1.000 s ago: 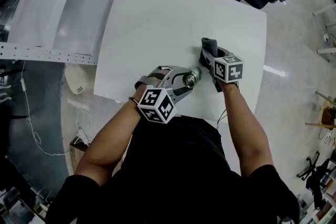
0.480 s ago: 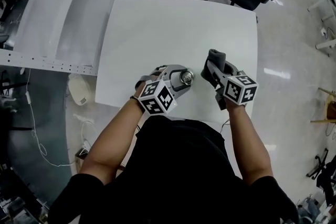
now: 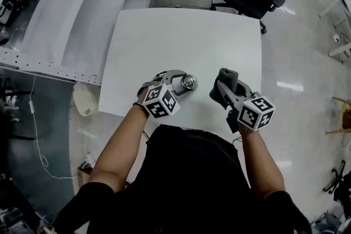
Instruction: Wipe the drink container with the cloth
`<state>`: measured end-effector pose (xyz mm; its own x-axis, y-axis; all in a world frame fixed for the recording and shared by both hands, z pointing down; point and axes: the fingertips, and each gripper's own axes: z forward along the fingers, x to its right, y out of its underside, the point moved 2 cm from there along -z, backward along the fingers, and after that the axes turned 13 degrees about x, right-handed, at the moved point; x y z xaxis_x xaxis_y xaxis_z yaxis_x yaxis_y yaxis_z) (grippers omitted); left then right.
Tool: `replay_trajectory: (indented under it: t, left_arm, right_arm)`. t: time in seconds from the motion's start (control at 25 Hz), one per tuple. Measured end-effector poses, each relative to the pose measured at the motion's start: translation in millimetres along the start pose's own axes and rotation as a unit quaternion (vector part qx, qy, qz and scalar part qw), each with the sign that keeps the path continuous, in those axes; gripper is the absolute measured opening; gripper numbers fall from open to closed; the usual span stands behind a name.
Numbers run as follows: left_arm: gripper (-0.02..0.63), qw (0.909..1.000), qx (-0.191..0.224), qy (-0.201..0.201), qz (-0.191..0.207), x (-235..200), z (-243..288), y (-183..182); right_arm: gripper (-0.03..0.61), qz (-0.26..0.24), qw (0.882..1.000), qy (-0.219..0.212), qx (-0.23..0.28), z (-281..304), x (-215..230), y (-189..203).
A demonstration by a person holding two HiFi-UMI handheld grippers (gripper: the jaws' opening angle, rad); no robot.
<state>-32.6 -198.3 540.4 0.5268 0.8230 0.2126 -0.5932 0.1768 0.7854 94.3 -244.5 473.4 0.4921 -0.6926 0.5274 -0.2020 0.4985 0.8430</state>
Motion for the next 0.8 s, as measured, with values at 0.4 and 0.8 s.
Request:
replay_trajectory:
  t: [0.4, 0.8]
  left_arm:
    - [0.258, 0.9798, 0.07, -0.088, -0.166, 16, -31, 1]
    - [0.018, 0.9031, 0.182, -0.173, -0.348, 13, -95, -5]
  right_arm:
    - [0.113, -0.005, 0.999, -0.047, -0.019, -17, -12, 15]
    - [0.114, -0.024, 0.997, -0.071, 0.004, -9, -58, 31]
